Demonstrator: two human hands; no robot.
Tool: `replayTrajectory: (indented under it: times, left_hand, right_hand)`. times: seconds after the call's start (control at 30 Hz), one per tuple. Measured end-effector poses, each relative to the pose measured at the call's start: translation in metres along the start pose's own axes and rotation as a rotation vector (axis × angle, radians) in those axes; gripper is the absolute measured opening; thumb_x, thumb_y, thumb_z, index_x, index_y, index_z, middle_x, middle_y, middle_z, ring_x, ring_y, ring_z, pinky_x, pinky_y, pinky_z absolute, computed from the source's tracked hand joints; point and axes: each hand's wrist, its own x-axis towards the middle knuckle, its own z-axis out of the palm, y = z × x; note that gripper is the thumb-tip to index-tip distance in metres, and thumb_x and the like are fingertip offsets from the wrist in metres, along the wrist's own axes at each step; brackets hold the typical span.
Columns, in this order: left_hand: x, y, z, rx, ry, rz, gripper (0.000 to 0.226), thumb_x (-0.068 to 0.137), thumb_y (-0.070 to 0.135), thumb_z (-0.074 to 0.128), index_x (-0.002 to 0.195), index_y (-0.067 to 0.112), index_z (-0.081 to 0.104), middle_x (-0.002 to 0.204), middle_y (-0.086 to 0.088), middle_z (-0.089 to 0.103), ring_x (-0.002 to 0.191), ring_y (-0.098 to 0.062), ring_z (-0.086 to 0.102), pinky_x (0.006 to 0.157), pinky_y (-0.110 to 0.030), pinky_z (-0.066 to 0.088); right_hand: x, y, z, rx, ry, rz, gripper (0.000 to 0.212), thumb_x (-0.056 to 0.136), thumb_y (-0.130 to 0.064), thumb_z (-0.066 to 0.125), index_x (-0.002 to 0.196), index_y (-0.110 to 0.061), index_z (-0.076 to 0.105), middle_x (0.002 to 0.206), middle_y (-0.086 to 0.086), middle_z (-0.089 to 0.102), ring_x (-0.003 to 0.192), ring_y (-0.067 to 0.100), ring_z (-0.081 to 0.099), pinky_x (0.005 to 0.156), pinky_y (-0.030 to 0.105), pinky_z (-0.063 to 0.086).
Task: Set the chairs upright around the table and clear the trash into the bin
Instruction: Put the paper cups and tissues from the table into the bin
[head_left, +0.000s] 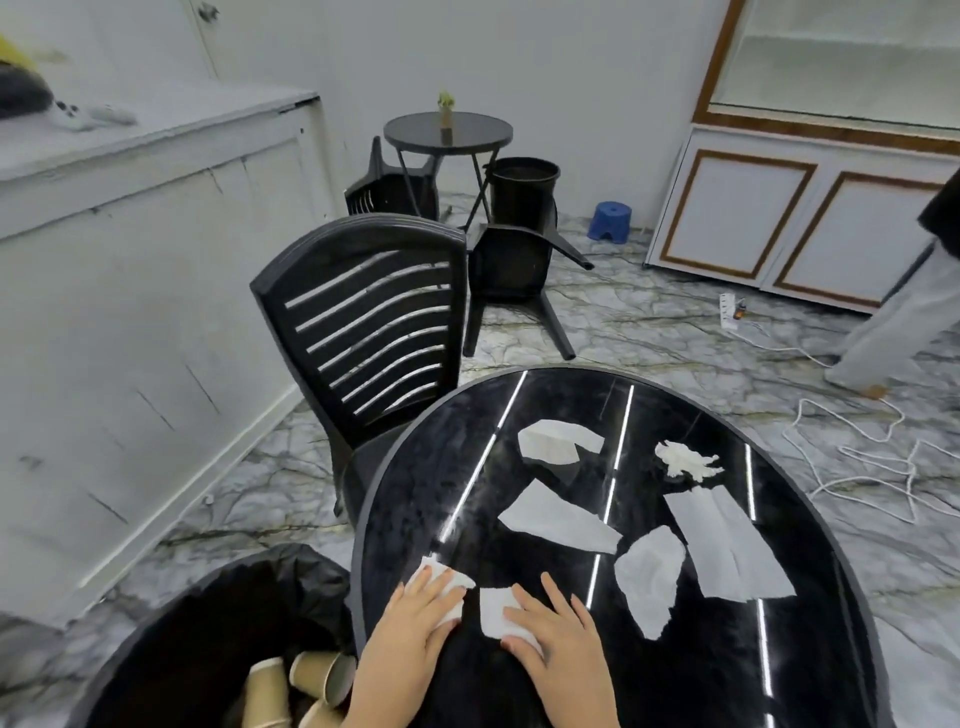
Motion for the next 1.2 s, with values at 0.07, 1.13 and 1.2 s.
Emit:
replayTrajectory:
  times: [0.07,1.13,1.2]
  left_hand:
    - [-0.009,-0.002,0.003,-0.002,0.034,0.011,0.032,0.096,0.049,0.020,0.116,0.043,0.044,0.139,0.048,0.011,0.134,0.014,0.012,0.107,-0.008,0.005]
    - [-0.211,-0.158,-0.119,-0.482,0.517,-0.865,0.054,0.089,0.010,0.058,0.101,0.063,0.056,0.115,0.040,0.054,0.110,0.014,0.050,0.092,-0.003,0.034]
    - [-0.215,-0.169,-0.110,-0.490,0.482,-0.881,0.051,0.089,0.013,0.058,0.102,0.063,0.055,0.115,0.041,0.052,0.110,0.015,0.050,0.093,-0.004,0.035]
  right_hand:
    - [0.001,0.002,0.004,0.032,0.019,-0.005,0.023,0.072,-0.051,0.051,0.092,-0.044,0.060,0.113,-0.064,0.021,0.132,-0.015,0.015,0.105,0.006,0.003]
    - [-0.001,-0.247,0.172,0.534,-0.578,0.326,0.039,0.080,-0.016,0.067,0.062,-0.051,0.066,0.072,-0.038,0.064,0.078,-0.018,0.056,0.067,-0.002,0.036]
    - [-0.004,-0.243,0.188,0.495,-0.596,0.360,0.038,0.081,-0.016,0.066,0.063,-0.049,0.069,0.075,-0.035,0.066,0.082,-0.011,0.058,0.067,-0.001,0.037]
